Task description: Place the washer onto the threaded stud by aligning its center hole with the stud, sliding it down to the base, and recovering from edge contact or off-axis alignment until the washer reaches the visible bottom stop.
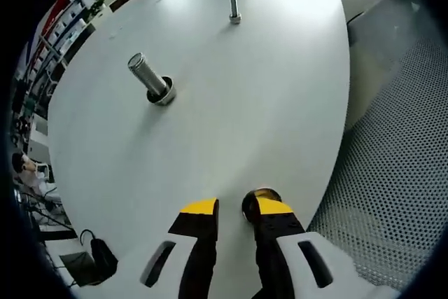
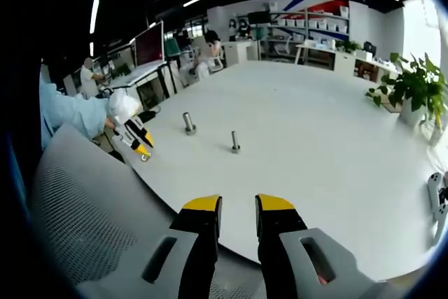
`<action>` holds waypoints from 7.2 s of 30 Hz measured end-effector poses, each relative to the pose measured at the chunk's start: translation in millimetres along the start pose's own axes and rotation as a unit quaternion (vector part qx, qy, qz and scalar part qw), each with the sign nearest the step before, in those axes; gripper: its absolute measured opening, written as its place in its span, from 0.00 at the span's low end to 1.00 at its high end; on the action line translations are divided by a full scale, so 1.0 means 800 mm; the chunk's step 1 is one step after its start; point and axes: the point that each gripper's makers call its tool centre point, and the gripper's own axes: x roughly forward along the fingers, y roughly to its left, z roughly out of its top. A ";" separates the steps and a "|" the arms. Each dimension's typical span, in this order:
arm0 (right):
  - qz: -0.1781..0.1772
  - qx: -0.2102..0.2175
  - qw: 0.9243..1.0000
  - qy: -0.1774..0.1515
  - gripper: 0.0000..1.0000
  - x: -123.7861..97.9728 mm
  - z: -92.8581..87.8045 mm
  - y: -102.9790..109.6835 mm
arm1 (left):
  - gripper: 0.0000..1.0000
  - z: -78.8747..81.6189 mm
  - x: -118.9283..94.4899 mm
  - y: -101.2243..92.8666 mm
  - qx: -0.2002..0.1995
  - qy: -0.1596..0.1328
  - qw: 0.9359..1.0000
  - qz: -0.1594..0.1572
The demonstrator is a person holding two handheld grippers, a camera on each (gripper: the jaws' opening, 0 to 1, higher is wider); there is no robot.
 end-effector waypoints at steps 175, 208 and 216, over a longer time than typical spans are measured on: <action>-0.003 0.007 1.000 -0.011 0.22 0.000 0.004 -0.003 | 0.00 0.167 -0.036 0.059 -0.061 -0.110 0.992 -0.005; -0.002 0.006 1.000 -0.007 0.22 0.000 0.003 -0.002 | 0.23 0.149 0.040 0.001 0.055 -0.060 0.996 -0.046; -0.003 0.006 1.000 -0.008 0.22 0.000 0.003 -0.002 | 0.18 0.155 0.036 0.020 0.037 -0.072 0.996 -0.028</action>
